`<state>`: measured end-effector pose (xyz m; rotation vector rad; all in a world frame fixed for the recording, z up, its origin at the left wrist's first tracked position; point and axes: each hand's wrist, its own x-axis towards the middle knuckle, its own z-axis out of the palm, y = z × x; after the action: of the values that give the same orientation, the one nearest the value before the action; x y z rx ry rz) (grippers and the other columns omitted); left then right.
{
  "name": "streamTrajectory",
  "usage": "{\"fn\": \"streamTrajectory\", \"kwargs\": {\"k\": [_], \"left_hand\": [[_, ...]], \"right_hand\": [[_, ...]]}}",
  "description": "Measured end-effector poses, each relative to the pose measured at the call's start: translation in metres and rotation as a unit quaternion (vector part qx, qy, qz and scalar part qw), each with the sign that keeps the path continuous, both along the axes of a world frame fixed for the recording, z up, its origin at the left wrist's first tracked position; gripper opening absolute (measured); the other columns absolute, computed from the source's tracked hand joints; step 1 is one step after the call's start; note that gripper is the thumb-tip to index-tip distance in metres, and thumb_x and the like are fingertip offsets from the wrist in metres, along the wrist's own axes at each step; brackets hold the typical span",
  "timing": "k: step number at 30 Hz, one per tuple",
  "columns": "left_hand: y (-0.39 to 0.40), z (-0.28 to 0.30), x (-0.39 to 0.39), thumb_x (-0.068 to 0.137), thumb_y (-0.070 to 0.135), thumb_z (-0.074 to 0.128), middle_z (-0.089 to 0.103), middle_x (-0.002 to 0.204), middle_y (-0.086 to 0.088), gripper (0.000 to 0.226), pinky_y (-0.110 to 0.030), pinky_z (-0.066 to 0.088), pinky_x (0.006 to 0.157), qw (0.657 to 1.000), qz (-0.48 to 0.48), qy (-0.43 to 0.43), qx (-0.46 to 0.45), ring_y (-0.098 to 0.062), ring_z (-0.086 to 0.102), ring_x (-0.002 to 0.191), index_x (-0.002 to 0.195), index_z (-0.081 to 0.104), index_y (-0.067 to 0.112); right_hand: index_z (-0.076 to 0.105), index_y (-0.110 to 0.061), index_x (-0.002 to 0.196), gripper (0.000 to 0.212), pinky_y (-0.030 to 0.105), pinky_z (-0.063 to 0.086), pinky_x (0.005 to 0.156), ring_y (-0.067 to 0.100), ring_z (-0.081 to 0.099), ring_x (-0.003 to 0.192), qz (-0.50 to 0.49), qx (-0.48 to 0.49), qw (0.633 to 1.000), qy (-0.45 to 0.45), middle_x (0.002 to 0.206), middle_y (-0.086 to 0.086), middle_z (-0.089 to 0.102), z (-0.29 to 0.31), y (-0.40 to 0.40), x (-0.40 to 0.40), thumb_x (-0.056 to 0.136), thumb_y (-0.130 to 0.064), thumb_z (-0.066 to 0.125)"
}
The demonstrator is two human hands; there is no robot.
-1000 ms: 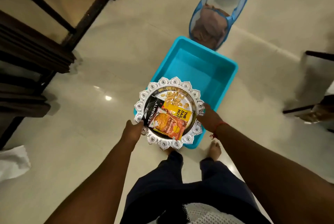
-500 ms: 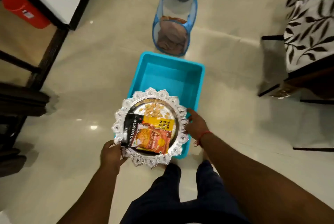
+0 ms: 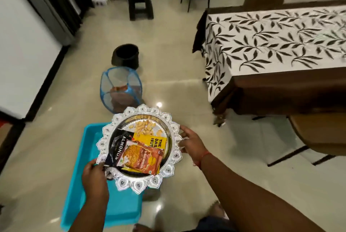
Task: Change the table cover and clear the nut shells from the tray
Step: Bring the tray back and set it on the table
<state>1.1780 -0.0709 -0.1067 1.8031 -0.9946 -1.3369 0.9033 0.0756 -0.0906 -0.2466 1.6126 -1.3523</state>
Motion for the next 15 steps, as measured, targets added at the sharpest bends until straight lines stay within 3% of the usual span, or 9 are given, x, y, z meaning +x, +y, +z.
{"fn": "streamTrajectory", "kwargs": {"k": [5, 9, 12, 15], "left_hand": [[0.044, 0.024, -0.154, 0.085, 0.001, 0.058, 0.063, 0.100, -0.012, 0.026, -0.038, 0.045, 0.078, 0.995, -0.047, 0.084, -0.026, -0.023, 0.058, 0.086, 0.107, 0.065, 0.014], [0.083, 0.038, -0.269, 0.088, -0.002, 0.055, 0.063, 0.081, -0.001, 0.021, -0.023, 0.051, 0.061, 0.985, -0.091, 0.143, -0.022, -0.006, 0.060, 0.061, 0.091, 0.064, 0.018], [0.104, 0.051, -0.339, 0.091, -0.002, 0.052, 0.059, 0.079, 0.000, 0.023, -0.029, 0.045, 0.066, 0.975, -0.144, 0.170, -0.017, -0.011, 0.055, 0.067, 0.086, 0.061, 0.019], [0.121, 0.063, -0.409, 0.088, -0.005, 0.052, 0.054, 0.076, -0.001, 0.029, -0.029, 0.042, 0.068, 0.970, -0.164, 0.176, -0.040, -0.011, 0.052, 0.067, 0.077, 0.056, 0.021]], "right_hand": [[0.060, -0.023, 0.132, 0.072, 0.023, 0.040, 0.053, 0.017, 0.049, 0.074, -0.071, -0.015, 0.997, 0.027, 0.098, 0.007, 0.051, 0.024, 0.077, -0.124, 0.075, 0.019, 0.047], [0.065, -0.027, 0.125, 0.072, 0.022, 0.037, 0.048, 0.011, 0.048, 0.062, -0.136, -0.049, 0.989, 0.044, 0.081, 0.002, 0.051, 0.045, 0.146, -0.204, 0.072, 0.017, 0.043], [0.067, -0.032, 0.122, 0.068, 0.025, 0.036, 0.049, 0.012, 0.048, 0.057, -0.201, -0.075, 0.976, 0.040, 0.076, 0.001, 0.050, 0.059, 0.192, -0.245, 0.075, 0.010, 0.044], [0.065, -0.036, 0.124, 0.063, 0.032, 0.043, 0.058, 0.025, 0.054, 0.071, -0.265, -0.086, 0.960, 0.034, 0.090, 0.009, 0.058, 0.066, 0.231, -0.278, 0.079, 0.004, 0.046]]}}
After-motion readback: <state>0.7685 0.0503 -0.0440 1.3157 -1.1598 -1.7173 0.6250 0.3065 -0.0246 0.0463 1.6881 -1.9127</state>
